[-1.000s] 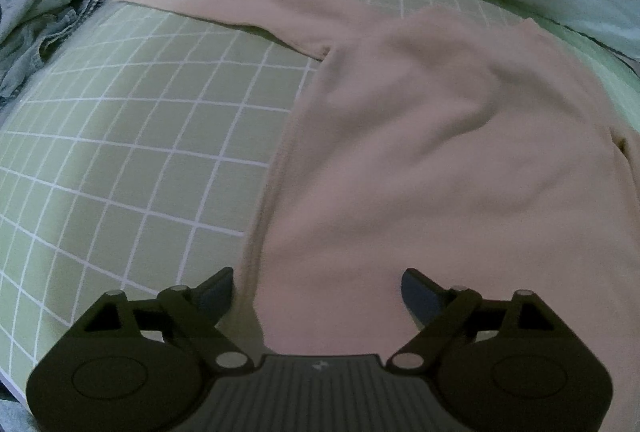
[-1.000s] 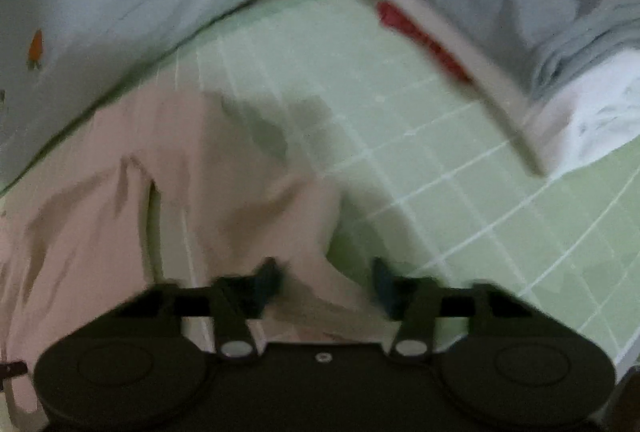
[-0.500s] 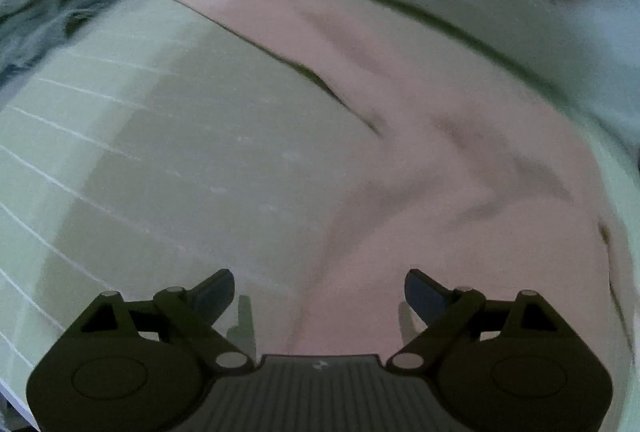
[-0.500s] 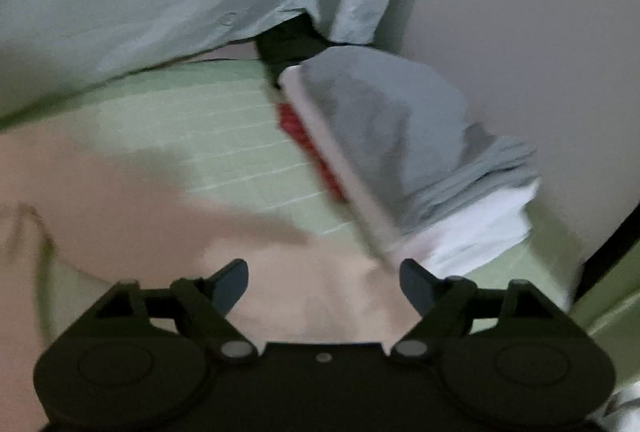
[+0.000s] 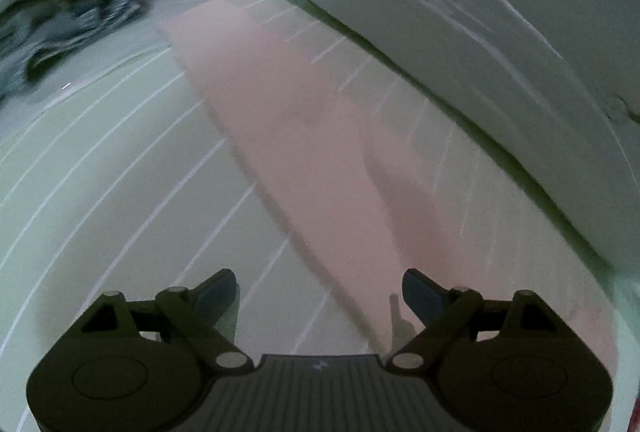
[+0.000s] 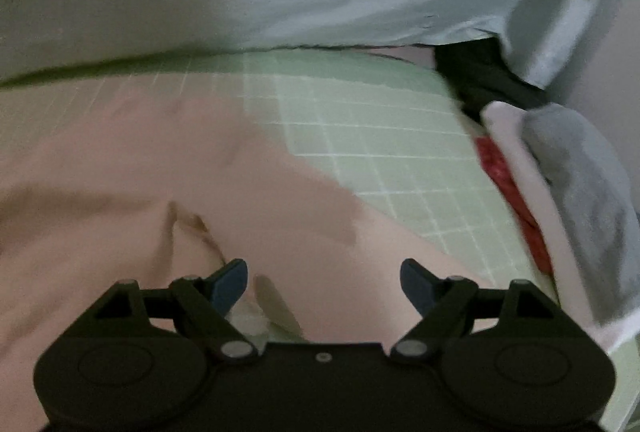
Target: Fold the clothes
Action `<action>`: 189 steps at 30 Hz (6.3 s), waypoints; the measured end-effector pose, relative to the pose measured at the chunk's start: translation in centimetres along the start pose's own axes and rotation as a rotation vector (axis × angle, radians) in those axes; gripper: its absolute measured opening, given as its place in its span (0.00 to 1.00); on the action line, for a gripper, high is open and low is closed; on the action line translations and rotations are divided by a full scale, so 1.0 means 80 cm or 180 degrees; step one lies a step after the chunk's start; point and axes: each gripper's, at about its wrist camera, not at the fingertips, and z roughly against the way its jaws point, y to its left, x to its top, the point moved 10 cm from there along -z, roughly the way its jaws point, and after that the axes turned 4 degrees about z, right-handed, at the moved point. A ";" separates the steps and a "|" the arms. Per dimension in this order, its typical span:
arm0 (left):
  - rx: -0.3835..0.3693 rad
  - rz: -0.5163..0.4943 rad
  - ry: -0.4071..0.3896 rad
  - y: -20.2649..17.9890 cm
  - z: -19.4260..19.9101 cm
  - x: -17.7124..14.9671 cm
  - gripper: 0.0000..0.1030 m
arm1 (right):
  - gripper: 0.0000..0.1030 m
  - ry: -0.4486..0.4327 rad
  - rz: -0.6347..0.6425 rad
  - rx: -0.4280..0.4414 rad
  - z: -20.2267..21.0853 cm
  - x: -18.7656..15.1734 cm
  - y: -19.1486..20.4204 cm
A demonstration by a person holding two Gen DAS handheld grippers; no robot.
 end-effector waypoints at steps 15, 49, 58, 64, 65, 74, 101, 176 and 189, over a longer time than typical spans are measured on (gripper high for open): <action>0.0630 -0.0166 -0.0477 0.044 0.038 0.013 0.07 | 0.82 -0.0062 0.0039 0.0002 -0.014 0.017 0.018; 0.0016 -0.0617 0.0032 -0.030 0.010 -0.042 0.52 | 0.36 -0.0134 0.0148 0.1257 -0.124 0.162 0.150; 0.0074 -0.0858 0.0042 -0.026 0.017 -0.061 0.52 | 0.04 -0.0650 -0.0114 0.1304 -0.005 0.124 0.088; 0.0135 -0.1105 0.0059 -0.029 0.025 -0.081 0.55 | 0.04 -0.0038 -0.0322 0.1216 0.004 -0.016 0.054; 0.0157 -0.1145 0.0075 -0.030 0.026 -0.085 0.56 | 0.04 -0.0003 -0.0383 0.1225 0.006 -0.029 0.051; -0.0203 -0.1086 0.0111 -0.061 0.041 -0.075 0.64 | 0.41 -0.0157 -0.0504 0.1216 0.017 0.000 0.045; -0.0626 -0.1316 -0.0700 -0.175 0.028 0.020 0.12 | 0.04 -0.1054 -0.0055 0.1375 -0.051 0.220 0.095; 0.0262 -0.0429 -0.0373 0.304 0.054 0.078 0.07 | 0.73 0.0323 0.0034 -0.0169 0.139 -0.078 0.343; 0.0284 -0.0511 -0.0279 0.327 0.106 -0.010 0.06 | 0.73 0.0261 0.0052 0.0042 0.150 -0.099 0.352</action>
